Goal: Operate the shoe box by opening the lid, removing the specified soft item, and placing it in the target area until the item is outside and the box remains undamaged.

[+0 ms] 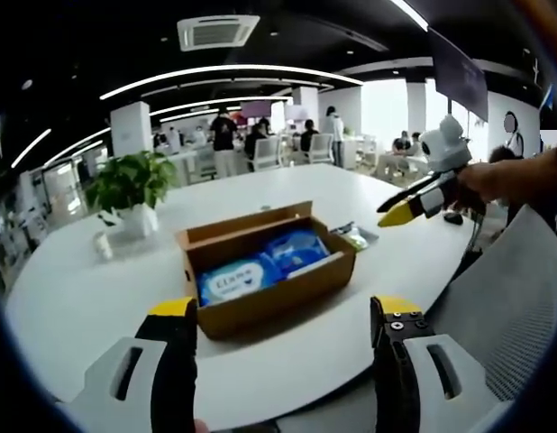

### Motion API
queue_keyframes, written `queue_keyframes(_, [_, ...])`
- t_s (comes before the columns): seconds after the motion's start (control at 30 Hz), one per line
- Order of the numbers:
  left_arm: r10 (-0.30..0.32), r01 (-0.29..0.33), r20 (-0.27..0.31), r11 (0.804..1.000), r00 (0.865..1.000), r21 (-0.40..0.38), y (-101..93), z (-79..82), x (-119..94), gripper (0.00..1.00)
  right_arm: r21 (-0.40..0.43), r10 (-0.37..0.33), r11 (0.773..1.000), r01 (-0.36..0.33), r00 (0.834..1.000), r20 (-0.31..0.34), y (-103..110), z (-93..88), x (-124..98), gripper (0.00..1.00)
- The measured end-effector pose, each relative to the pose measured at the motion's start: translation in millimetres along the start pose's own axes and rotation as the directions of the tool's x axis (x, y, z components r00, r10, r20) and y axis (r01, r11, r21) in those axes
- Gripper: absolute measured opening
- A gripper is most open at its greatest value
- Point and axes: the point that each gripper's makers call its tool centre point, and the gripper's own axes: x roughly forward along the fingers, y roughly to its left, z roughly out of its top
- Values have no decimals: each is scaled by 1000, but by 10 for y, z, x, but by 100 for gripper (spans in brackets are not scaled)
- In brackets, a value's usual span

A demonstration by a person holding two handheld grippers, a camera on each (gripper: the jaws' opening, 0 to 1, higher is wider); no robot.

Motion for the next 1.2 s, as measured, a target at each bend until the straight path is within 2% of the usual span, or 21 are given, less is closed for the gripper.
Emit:
queue_keyframes(0.77, [25,-25,-1,1000,1000,-10,57,-16,-1,79,20,68,998,-67,996,-55,94,-75,508,43])
queue_keyframes(1.2, [25,-25,-4,1000,1000,-9,57,-10,0,79,28,117,993,-115,990,-74,178,15,850,38])
